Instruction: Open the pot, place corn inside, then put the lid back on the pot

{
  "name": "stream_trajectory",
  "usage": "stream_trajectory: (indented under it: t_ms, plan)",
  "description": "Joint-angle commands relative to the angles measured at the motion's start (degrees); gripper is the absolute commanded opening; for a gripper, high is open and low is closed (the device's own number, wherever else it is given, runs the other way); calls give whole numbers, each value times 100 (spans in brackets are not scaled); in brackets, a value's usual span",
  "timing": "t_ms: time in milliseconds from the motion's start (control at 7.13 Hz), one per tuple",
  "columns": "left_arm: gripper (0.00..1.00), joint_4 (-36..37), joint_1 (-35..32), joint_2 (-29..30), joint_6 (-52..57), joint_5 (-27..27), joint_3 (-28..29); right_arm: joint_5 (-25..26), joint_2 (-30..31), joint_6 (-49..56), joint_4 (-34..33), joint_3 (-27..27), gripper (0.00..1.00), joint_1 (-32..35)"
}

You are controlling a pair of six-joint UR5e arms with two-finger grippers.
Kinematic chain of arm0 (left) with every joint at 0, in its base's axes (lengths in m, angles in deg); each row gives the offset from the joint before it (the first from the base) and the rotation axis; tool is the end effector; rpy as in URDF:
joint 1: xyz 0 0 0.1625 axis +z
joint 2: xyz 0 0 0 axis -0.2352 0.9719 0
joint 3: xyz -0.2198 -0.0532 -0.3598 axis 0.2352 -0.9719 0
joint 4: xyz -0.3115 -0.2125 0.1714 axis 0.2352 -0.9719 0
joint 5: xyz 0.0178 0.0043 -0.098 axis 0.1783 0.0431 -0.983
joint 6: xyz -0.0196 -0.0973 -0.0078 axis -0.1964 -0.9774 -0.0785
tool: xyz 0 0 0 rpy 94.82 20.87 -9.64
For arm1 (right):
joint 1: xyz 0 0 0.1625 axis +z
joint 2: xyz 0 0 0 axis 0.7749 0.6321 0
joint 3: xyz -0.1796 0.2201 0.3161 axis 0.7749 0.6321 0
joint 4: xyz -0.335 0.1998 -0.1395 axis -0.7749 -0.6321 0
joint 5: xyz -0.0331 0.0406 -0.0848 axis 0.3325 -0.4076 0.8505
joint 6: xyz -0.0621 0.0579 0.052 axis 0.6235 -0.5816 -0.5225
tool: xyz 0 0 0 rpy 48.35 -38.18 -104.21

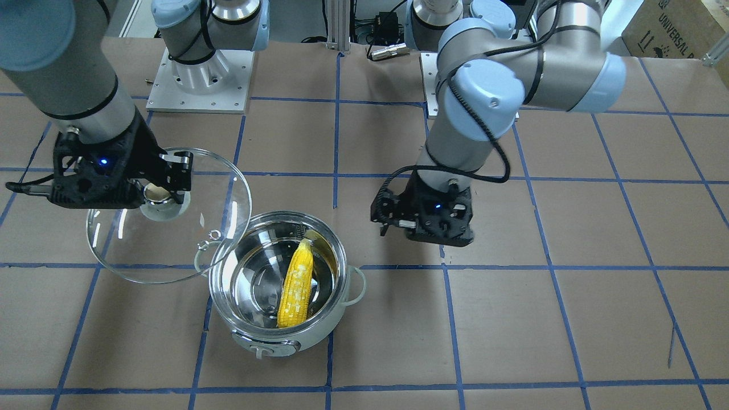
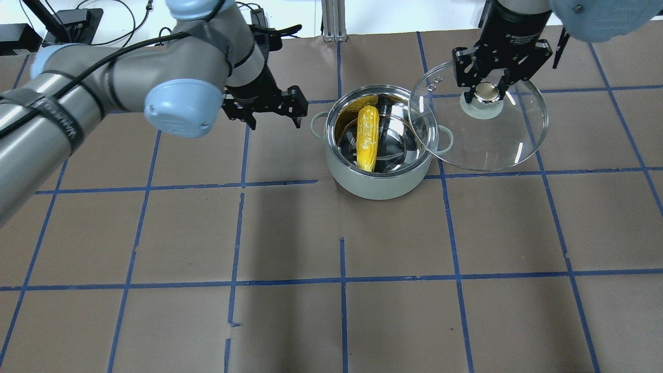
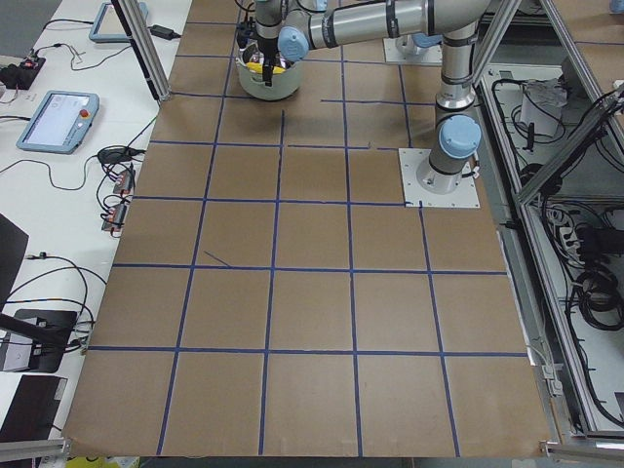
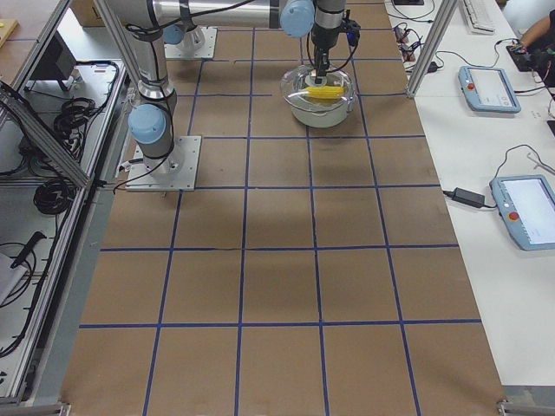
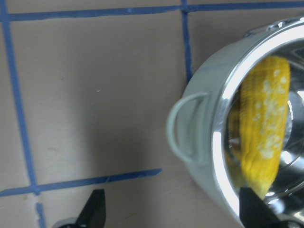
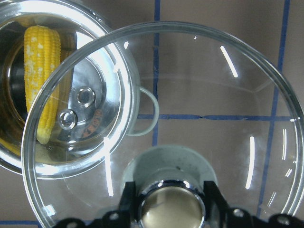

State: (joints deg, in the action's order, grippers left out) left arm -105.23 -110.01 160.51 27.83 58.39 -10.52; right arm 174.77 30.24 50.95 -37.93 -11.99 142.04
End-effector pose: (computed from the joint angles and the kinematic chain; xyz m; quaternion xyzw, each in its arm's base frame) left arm -0.2074 -0.5555 0.3717 -0.0345 -0.9972 0.0331 0.0574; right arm 0.1433 -0.5711 0.4578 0.0146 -0.9997 -0.0181 0.0123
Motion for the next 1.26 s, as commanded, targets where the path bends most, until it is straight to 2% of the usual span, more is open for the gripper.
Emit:
stream_trajectory:
  t_ms: [0, 140, 421, 561, 1121]
  plan:
    - [100, -923, 673, -1008, 259, 386, -338, -61, -444, -409, -580, 28, 12, 559]
    - [100, -1225, 684, -1055, 260, 459, -58, -70, -681, -610, -809, 28, 12, 709]
    - [100, -2156, 684, -906, 260, 469, 889, -272, -964, -752, -1092, 28, 12, 877]
    - [100, -2394, 675, -888, 260, 478, 1059, -290, -1052, -752, -1101, 28, 12, 904]
    - [100, -2160, 736, -906, 752, 495, 903, -369, -1062, -823, -1102, 28, 12, 1009]
